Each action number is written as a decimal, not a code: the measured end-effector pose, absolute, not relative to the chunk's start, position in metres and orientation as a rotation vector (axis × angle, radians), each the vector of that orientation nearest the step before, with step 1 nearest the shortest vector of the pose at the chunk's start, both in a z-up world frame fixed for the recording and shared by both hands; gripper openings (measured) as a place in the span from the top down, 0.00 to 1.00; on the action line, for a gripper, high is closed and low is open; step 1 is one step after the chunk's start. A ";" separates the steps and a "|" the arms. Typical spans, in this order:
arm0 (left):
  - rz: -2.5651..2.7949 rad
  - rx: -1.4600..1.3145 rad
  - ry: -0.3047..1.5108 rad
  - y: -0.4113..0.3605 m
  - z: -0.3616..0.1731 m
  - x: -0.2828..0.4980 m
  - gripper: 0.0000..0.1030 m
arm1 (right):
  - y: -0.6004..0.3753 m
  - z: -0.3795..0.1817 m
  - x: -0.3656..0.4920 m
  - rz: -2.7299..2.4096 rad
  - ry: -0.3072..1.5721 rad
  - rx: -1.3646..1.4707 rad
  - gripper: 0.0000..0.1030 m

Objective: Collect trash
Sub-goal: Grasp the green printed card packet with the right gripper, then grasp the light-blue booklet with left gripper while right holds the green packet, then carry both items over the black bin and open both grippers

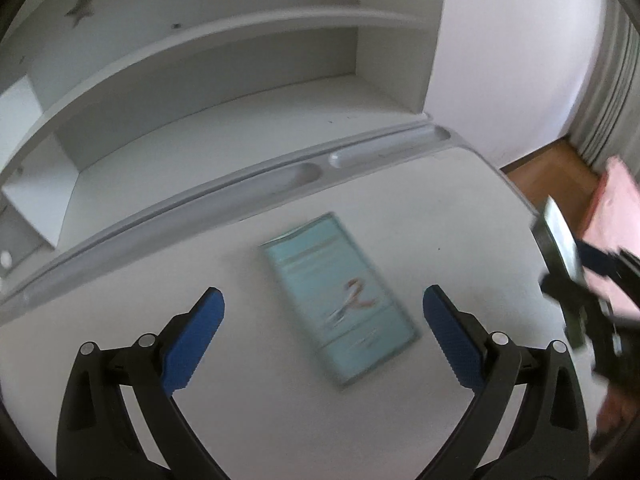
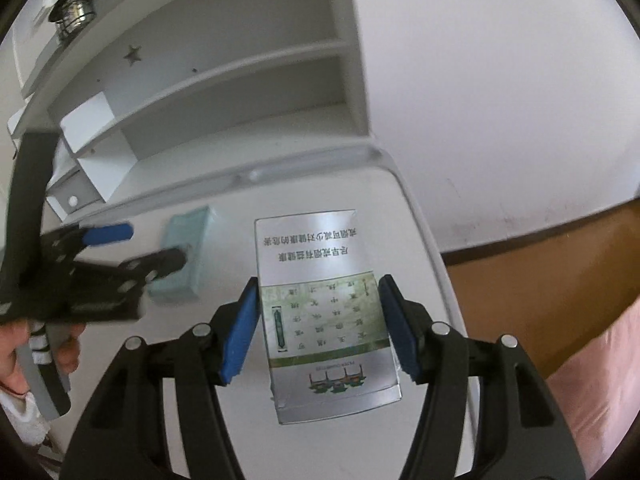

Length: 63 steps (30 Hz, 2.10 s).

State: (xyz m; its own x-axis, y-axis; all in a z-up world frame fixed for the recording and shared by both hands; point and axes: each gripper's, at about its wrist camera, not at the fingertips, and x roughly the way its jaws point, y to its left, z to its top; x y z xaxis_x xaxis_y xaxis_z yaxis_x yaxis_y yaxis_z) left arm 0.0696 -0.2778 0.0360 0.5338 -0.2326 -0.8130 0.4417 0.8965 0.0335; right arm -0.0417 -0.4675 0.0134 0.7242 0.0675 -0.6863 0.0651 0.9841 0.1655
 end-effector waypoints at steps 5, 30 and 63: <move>-0.344 0.271 0.965 -0.296 0.015 0.077 0.06 | -0.475 -0.001 -0.048 -0.001 0.763 0.196 0.43; -0.417 0.174 0.914 -0.257 0.016 0.054 0.39 | -0.463 0.012 -0.055 -0.030 0.708 0.113 0.42; -0.520 0.162 0.799 -0.243 0.054 0.013 0.40 | -0.462 0.027 -0.072 0.003 0.768 0.111 0.47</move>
State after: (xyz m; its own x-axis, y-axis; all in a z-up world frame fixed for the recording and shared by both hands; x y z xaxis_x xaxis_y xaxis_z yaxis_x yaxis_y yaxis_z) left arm 0.0126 -0.2430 0.0537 0.5804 -0.3828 -0.7188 0.5021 0.8631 -0.0541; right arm -0.0717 -0.4618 0.0272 0.7193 0.0430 -0.6934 0.0380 0.9942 0.1010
